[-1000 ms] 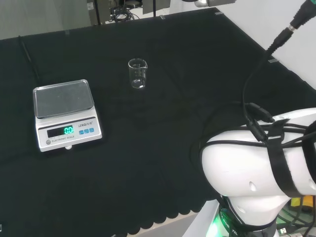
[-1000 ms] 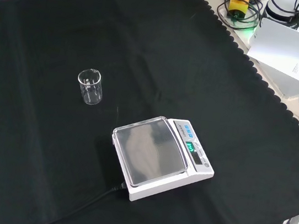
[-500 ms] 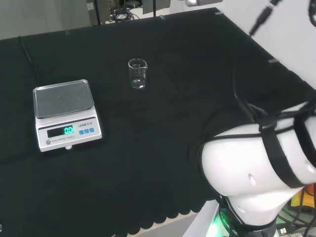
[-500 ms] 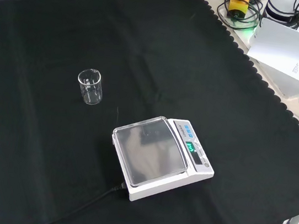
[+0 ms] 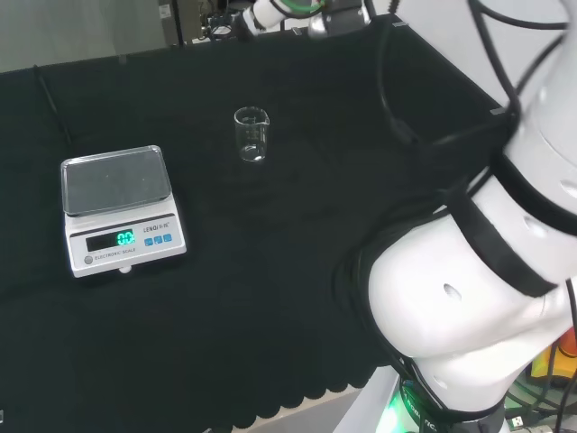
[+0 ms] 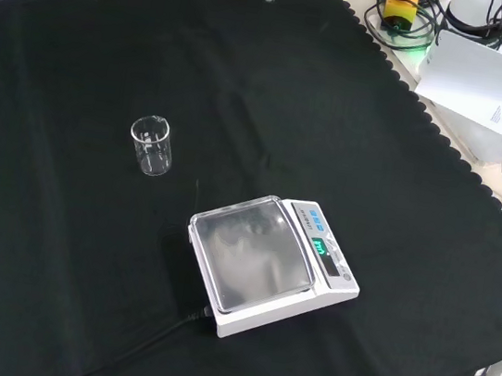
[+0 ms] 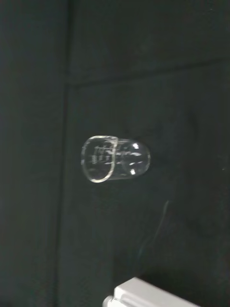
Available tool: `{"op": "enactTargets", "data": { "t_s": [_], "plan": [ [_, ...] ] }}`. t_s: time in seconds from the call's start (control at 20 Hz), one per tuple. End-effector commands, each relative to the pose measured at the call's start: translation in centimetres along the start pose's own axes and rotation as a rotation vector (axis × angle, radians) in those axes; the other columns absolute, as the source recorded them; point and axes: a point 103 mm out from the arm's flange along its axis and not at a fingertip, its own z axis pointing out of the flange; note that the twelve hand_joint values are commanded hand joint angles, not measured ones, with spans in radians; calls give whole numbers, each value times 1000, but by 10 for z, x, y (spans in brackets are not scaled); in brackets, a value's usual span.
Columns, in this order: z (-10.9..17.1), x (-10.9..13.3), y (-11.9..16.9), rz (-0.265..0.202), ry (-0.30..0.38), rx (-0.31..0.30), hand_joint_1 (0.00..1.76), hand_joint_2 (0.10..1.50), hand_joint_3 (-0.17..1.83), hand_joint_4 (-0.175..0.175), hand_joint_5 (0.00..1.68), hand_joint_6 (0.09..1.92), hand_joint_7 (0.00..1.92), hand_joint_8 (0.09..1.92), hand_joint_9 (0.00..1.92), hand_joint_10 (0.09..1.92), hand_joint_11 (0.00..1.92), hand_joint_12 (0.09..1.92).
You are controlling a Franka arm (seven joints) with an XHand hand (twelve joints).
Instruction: Pick up the beaker.
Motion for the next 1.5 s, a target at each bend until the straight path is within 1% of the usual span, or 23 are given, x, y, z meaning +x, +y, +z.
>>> {"op": "enactTargets", "data": {
  "t_s": [0.05, 0.3, 0.45, 0.65, 0.8, 0.95, 1.3, 1.5],
  "plan": [
    [40, 2, 84, -67, 14, 4, 432, 692, 187, 31, 3, 87, 0, 385, 128, 779, 0, 1398],
    [68, 4, 112, -90, 48, -26, 442, 702, 164, 38, 0, 87, 0, 205, 78, 777, 0, 1331],
    [86, 4, 132, -95, 65, -4, 446, 704, 158, 39, 0, 87, 0, 172, 63, 776, 0, 1312],
    [110, 2, 156, -103, 65, 28, 450, 705, 154, 39, 0, 87, 0, 166, 56, 775, 0, 1304],
    [128, -4, 169, -95, 78, 63, 451, 705, 153, 39, 0, 87, 0, 164, 54, 775, 0, 1301],
    [144, -3, 175, -96, 88, 92, 453, 706, 151, 39, 0, 87, 0, 162, 52, 775, 0, 1298],
    [172, 5, 180, -109, 95, 134, 455, 706, 149, 40, 0, 87, 0, 160, 50, 775, 0, 1294],
    [188, 7, 180, -109, 85, 162, 455, 707, 147, 40, 0, 87, 0, 160, 49, 776, 0, 1292]
  ]
}}
